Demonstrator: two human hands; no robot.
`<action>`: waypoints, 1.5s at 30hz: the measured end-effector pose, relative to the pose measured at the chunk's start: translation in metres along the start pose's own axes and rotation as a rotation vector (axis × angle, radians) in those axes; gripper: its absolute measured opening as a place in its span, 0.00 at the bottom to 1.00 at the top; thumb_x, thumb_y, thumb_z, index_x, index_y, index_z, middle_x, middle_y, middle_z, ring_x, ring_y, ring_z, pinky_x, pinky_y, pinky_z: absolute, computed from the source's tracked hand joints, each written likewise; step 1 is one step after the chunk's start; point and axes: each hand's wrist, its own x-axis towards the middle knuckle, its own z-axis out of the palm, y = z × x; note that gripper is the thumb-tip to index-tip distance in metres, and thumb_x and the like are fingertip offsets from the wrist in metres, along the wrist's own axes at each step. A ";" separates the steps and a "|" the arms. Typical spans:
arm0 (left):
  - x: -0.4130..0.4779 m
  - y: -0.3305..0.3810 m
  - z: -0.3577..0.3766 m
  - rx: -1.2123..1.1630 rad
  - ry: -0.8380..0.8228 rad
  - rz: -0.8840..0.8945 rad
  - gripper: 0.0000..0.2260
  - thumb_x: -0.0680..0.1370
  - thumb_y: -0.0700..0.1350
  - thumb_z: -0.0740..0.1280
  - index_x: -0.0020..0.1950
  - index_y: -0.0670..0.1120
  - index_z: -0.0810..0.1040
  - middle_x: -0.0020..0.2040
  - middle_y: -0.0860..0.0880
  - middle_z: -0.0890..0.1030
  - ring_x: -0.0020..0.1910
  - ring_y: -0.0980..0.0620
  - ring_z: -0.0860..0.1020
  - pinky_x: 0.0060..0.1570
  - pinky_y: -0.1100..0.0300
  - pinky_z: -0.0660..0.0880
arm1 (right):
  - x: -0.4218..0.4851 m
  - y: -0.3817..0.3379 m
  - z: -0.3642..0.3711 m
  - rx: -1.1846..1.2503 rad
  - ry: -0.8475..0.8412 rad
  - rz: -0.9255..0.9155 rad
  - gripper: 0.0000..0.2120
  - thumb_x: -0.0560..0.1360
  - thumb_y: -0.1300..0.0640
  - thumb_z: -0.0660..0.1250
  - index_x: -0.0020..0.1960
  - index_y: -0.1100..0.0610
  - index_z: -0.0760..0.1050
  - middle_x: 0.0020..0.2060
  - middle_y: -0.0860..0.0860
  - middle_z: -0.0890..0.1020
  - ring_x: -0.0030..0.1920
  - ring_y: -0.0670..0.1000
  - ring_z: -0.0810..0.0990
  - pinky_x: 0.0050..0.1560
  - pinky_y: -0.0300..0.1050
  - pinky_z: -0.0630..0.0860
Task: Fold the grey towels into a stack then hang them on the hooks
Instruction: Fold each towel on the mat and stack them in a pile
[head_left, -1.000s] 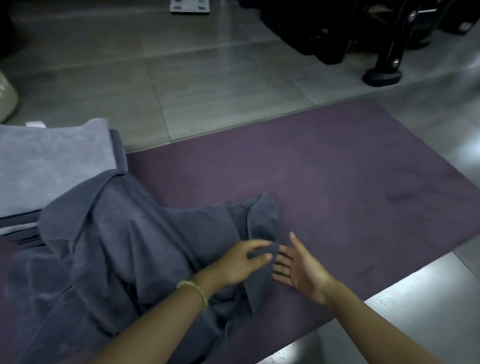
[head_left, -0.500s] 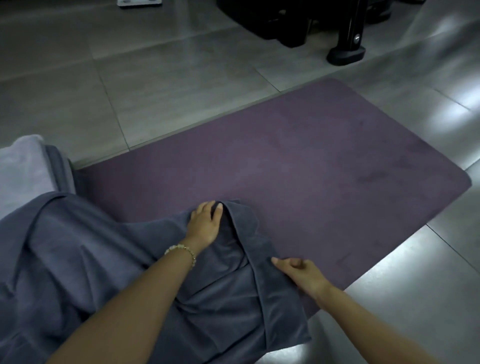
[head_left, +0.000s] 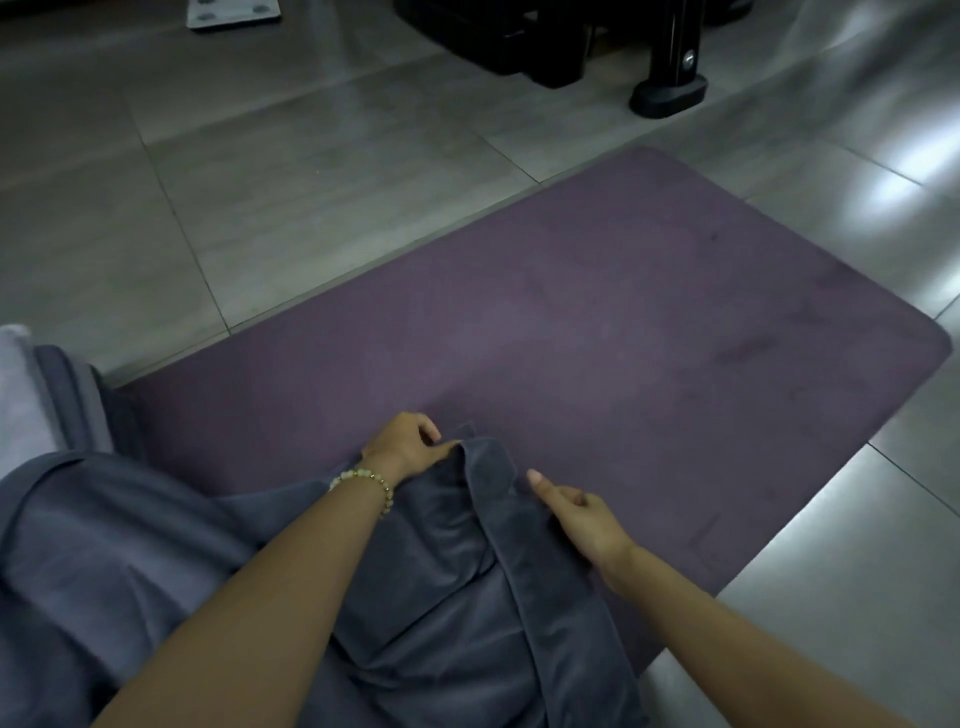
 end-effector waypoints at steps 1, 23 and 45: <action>-0.002 0.000 0.001 -0.057 -0.032 -0.005 0.10 0.72 0.50 0.73 0.36 0.50 0.74 0.35 0.52 0.75 0.40 0.50 0.76 0.43 0.61 0.74 | 0.004 -0.001 0.002 -0.011 -0.037 -0.006 0.19 0.72 0.42 0.69 0.30 0.55 0.74 0.29 0.46 0.81 0.33 0.41 0.79 0.37 0.33 0.77; 0.028 0.080 -0.023 -0.323 0.031 0.178 0.34 0.81 0.53 0.59 0.78 0.43 0.43 0.77 0.43 0.56 0.75 0.45 0.58 0.72 0.56 0.57 | 0.073 -0.065 -0.031 0.017 0.196 -0.149 0.15 0.73 0.60 0.71 0.58 0.62 0.75 0.43 0.54 0.80 0.42 0.49 0.76 0.39 0.34 0.74; -0.110 0.004 0.121 0.214 0.161 0.277 0.43 0.64 0.71 0.20 0.76 0.61 0.44 0.74 0.59 0.35 0.72 0.59 0.32 0.68 0.60 0.26 | -0.002 0.053 -0.088 -0.322 0.367 -0.290 0.14 0.74 0.51 0.71 0.32 0.54 0.71 0.25 0.42 0.76 0.31 0.44 0.73 0.38 0.41 0.71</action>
